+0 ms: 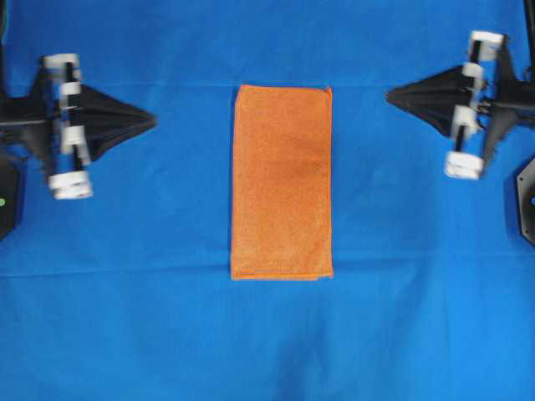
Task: Fold a vertical towel.
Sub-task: 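Move both grippers to the top corners of the orange towel and pinch them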
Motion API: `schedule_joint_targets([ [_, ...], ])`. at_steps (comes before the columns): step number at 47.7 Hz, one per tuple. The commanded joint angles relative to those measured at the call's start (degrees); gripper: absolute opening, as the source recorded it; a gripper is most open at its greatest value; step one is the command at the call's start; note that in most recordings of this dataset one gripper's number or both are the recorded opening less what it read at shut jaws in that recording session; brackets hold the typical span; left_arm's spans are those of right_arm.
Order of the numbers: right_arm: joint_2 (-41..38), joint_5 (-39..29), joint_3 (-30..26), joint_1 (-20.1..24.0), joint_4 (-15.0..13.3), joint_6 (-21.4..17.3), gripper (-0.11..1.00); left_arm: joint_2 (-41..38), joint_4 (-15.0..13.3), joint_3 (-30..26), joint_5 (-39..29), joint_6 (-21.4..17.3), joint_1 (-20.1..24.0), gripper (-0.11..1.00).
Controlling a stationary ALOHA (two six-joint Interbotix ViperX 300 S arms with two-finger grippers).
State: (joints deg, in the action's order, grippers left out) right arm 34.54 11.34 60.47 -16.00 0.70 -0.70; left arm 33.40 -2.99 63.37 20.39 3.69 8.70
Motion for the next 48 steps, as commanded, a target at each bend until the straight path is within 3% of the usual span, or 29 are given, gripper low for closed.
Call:
schedule_joint_targets([
  [1, -4.7, -0.1, -3.0, -1.8, 0.1, 0.3, 0.00, -4.4, -0.1, -3.2, 0.7, 0.0, 1.9, 0.00],
  [6, -10.8, -1.8, -5.7, -3.3, -0.4, 0.8, 0.01, -10.5, -0.1, -5.4, 0.8, 0.0, 4.6, 0.03],
  [9, -14.4, -3.3, -7.6, -4.2, -0.8, 0.9, 0.03, -13.7, 0.0, -6.7, 1.1, 0.0, 5.7, 0.13],
  [18, -25.2, -5.9, -12.3, -6.9, -2.5, 1.1, 0.56, -24.4, 0.0, -11.5, 1.6, -0.3, 8.2, 0.67],
  [21, -28.7, -5.9, -13.7, -7.5, -3.2, 1.1, 0.60, -27.7, 0.1, -12.8, 2.2, -0.3, 9.0, 0.79],
  [28, -33.9, -5.8, -15.7, -8.5, -3.7, 1.1, 0.52, -35.8, 0.3, -15.6, 4.7, -0.4, 10.6, 0.75],
  [35, -38.0, -5.4, -16.8, -9.8, -4.2, 1.1, 0.52, -42.3, 0.3, -17.6, 6.5, -0.4, 12.0, 0.75],
  [48, -43.0, -3.8, -17.7, -10.2, -4.3, 1.1, 0.52, -47.2, 0.3, -19.6, 7.0, -0.6, 13.0, 0.72],
])
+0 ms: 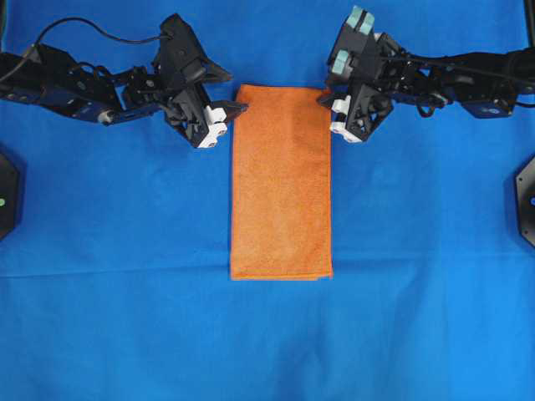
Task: Fold a vertical towel.
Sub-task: 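Move both grippers to the top corners of the orange towel and pinch them, then lift the top edge with both grippers, raising the corners off the table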
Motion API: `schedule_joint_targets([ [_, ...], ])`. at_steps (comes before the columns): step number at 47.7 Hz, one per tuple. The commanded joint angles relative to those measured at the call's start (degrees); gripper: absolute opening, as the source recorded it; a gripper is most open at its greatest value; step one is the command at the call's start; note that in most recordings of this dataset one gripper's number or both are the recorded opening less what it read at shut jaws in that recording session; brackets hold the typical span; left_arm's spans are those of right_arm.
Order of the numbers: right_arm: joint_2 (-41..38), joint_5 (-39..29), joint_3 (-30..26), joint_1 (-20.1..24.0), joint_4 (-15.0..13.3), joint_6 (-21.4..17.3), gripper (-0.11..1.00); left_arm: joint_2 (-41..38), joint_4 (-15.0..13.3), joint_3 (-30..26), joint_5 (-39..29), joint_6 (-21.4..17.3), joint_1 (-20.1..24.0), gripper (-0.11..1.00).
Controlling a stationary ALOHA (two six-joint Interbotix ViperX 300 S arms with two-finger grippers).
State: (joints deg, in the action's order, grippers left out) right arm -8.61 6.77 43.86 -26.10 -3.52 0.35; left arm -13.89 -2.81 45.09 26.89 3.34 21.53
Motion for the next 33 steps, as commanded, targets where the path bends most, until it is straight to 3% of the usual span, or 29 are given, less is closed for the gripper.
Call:
schedule_joint_targets([
  [1, 0.0, 0.8, -1.1, -0.1, -0.1, 0.1, 0.52, -0.1, 0.1, -1.5, 0.5, -0.4, 0.3, 0.72],
  [5, -0.5, 0.8, -1.2, -0.1, -0.2, 0.1, 0.51, -1.1, 0.1, -2.2, 0.4, -0.6, 0.3, 0.68],
  [12, -0.9, 0.6, -1.2, -0.1, -0.2, 0.1, 0.47, -3.0, 0.5, -3.4, -0.4, -0.9, 0.2, 0.48],
  [16, -0.9, 0.5, -1.2, 0.0, -0.2, 0.2, 0.34, -3.3, 0.6, -3.4, -1.1, -0.9, 0.1, 0.31],
  [21, -0.9, 0.4, -1.2, 0.3, -0.4, 0.3, 0.07, -3.1, 0.7, -3.3, -1.1, -1.1, 0.0, 0.10],
  [23, -0.9, 0.4, -1.2, 0.4, -0.4, 0.3, 0.04, -3.1, 0.7, -3.1, -1.2, -1.4, -0.1, 0.04],
  [33, -0.9, 0.4, -1.5, 0.4, -0.4, 0.3, 0.04, -2.9, 0.7, -3.3, -1.2, -2.5, 0.0, 0.03],
])
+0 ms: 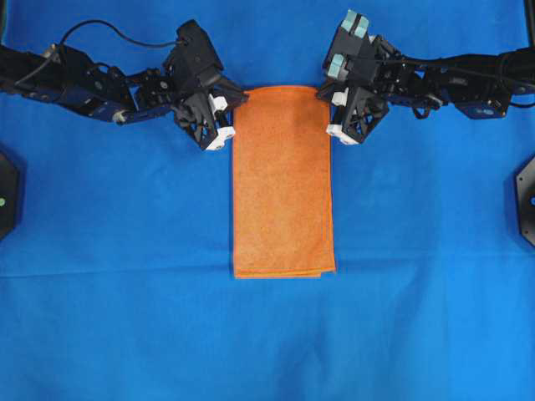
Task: Fold a vertical towel.
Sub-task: 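Lift the top edge with both grippers, raising the corners off the table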
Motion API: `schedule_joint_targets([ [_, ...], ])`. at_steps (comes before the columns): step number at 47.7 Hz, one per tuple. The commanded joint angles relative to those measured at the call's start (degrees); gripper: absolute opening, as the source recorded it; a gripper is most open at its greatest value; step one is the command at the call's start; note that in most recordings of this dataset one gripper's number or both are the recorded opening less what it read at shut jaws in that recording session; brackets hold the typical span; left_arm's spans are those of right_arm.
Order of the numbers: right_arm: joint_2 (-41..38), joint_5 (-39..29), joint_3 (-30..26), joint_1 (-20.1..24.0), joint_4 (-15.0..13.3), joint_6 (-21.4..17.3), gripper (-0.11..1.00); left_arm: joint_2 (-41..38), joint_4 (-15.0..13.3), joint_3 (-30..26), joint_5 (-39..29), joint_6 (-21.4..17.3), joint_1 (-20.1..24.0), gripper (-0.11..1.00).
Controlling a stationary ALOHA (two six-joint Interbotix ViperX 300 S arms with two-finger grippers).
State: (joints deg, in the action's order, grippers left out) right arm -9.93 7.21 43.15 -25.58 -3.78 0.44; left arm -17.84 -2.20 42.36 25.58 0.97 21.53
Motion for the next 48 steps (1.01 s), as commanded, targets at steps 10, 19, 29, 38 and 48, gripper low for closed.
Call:
schedule_joint_targets([
  [10, 2.3, 0.0, -0.9, -2.0, -0.1, 0.2, 0.04, 2.7, 0.1, -1.2, -0.1, -1.9, 1.7, 0.03],
  [19, 4.8, -0.1, -1.0, -5.6, -1.0, 0.6, 0.04, 5.5, 0.1, -2.4, -1.8, -4.0, 4.4, 0.03],
  [29, 5.7, -0.1, -2.0, -9.1, -1.6, 2.3, 0.04, 5.9, 0.1, -4.7, -3.3, -6.2, 7.4, 0.03],
  [38, 5.8, -0.4, -3.1, -10.1, -1.6, 3.1, 0.04, 5.5, 0.1, -6.5, -4.0, -8.9, 8.4, 0.03],
  [48, 6.5, -1.1, -3.2, -10.0, -1.6, 2.8, 0.04, 6.2, 0.1, -6.2, -6.1, -8.9, 8.0, 0.03],
])
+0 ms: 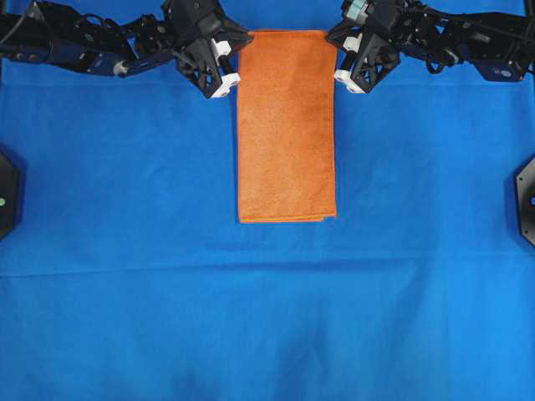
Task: Fold a vertical towel.
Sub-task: 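Lift the top edge with both grippers, raising the corners off the table, then carry the top edge down toward the bottom edge with both grippers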
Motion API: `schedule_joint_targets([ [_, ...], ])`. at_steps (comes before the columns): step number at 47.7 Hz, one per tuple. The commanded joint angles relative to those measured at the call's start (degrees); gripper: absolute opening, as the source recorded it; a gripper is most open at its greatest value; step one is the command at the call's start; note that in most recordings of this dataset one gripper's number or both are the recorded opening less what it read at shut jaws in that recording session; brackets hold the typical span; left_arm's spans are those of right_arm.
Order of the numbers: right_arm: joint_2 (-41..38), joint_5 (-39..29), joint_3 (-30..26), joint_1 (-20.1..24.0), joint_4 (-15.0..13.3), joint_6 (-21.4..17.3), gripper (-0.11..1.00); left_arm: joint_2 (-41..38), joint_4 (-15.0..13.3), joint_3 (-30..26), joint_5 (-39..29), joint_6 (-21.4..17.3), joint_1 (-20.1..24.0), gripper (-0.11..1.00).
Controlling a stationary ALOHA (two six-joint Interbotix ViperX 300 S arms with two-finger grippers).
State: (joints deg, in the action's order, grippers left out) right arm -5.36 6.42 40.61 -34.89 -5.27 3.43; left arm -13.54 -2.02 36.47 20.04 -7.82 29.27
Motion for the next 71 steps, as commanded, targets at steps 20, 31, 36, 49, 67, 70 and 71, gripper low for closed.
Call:
schedule_joint_targets([
  [20, 12.2, -4.1, 1.1, 3.0, -0.1, -0.5, 0.04, 12.8, -0.1, 3.6, -3.9, -0.4, -4.1, 0.03],
  [31, 19.0, -6.4, 4.5, 9.0, 0.4, -1.5, 0.04, 16.5, -0.1, 4.5, -9.3, -0.4, -10.1, 0.03],
  [36, 21.4, -6.7, 6.5, 12.1, 0.6, -2.5, 0.04, 17.8, -0.1, 5.3, -10.0, 0.4, -13.4, 0.03],
  [49, 23.3, -9.2, 9.9, 19.3, 1.0, -7.4, 0.04, 18.4, -0.1, 7.9, -10.8, 1.2, -19.8, 0.03],
  [67, 16.2, -6.7, 11.9, 27.2, 1.0, -14.8, 0.04, 11.4, -0.1, 10.0, -8.2, 2.3, -27.2, 0.03],
  [70, 14.7, -5.9, 11.8, 27.8, 1.0, -15.2, 0.04, 10.0, -0.2, 10.1, -7.3, 2.8, -27.4, 0.03],
  [71, 14.2, -5.6, 11.7, 27.9, 1.0, -15.4, 0.04, 9.5, -0.2, 10.1, -6.8, 3.2, -27.5, 0.03],
])
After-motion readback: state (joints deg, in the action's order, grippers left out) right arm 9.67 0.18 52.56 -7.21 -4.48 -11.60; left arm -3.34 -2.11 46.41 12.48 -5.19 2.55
